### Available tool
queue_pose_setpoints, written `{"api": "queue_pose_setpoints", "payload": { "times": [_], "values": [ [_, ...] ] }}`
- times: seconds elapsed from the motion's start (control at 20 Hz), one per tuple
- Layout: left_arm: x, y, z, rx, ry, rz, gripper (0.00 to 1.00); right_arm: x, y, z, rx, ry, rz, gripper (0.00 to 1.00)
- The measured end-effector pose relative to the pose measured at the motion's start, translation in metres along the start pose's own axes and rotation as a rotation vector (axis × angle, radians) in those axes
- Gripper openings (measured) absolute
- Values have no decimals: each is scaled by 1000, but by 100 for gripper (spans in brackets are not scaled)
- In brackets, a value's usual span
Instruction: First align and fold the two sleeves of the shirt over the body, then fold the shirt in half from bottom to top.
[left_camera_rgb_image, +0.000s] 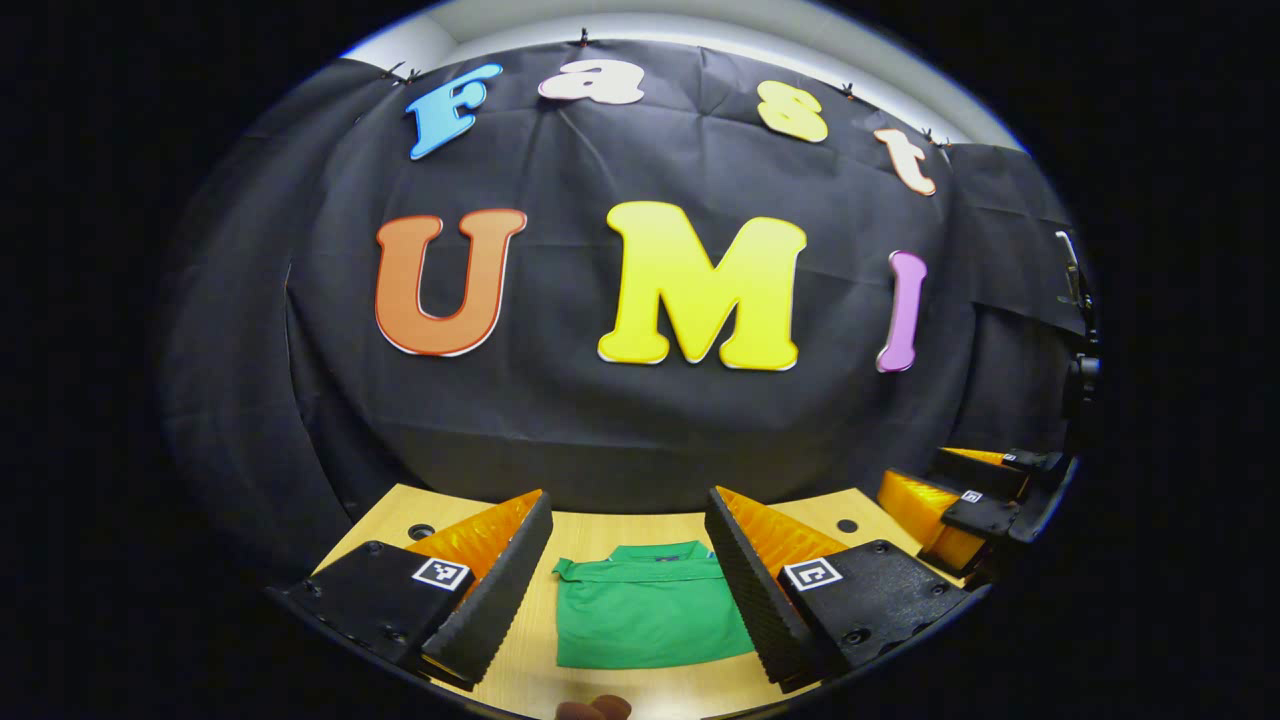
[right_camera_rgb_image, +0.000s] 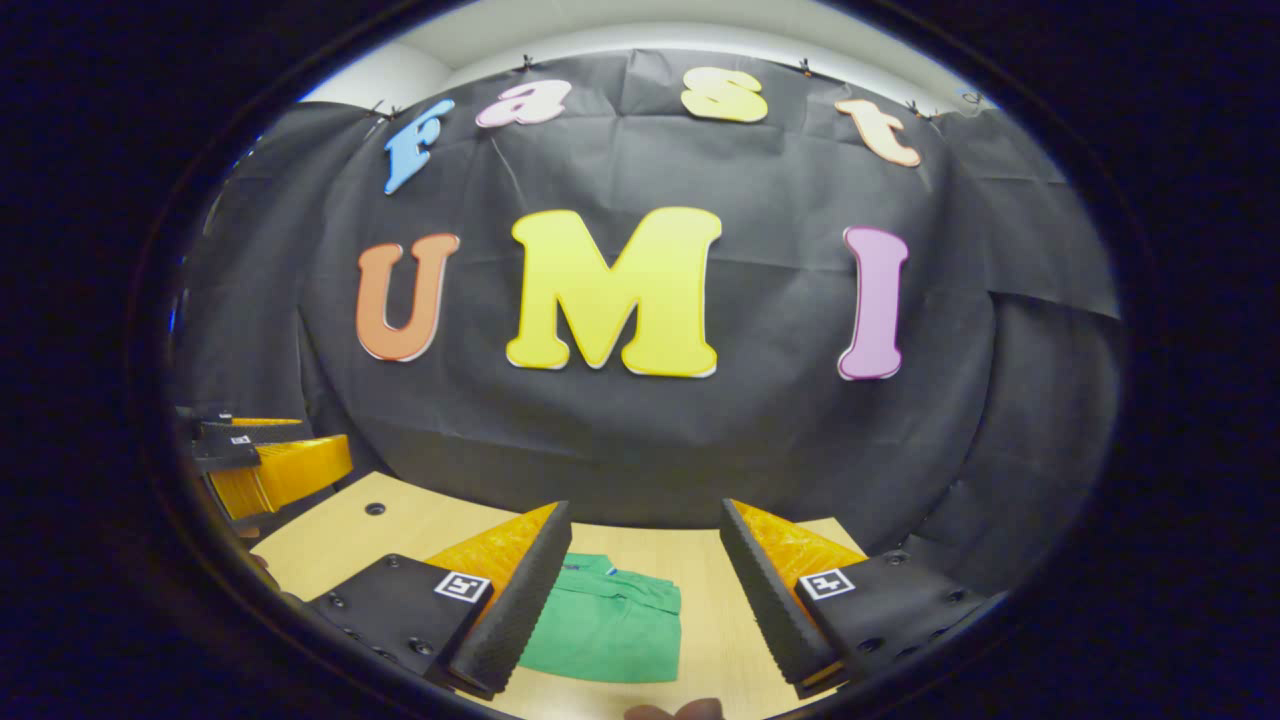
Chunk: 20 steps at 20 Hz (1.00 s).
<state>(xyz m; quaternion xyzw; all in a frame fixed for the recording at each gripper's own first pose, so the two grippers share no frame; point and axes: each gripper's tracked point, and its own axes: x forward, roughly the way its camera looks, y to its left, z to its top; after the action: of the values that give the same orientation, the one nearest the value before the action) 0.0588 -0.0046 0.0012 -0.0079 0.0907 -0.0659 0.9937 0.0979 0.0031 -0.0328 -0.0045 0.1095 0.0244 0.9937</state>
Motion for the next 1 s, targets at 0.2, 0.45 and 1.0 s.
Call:
{"api": "queue_pose_setpoints", "payload": {
  "times": [0.2, 0.45, 1.0],
  "values": [
    [-57, -6, 24, -14, -57, 38, 98, -60, -2, 33, 17, -90, -37, 93],
    [-102, 7, 29, -24, -113, 85, 98, -121, 5, 44, -13, -172, -83, 92],
    [-123, 3, 34, 25, -139, 66, 98, -135, 17, 34, 42, -144, -74, 93]
  ]
}}
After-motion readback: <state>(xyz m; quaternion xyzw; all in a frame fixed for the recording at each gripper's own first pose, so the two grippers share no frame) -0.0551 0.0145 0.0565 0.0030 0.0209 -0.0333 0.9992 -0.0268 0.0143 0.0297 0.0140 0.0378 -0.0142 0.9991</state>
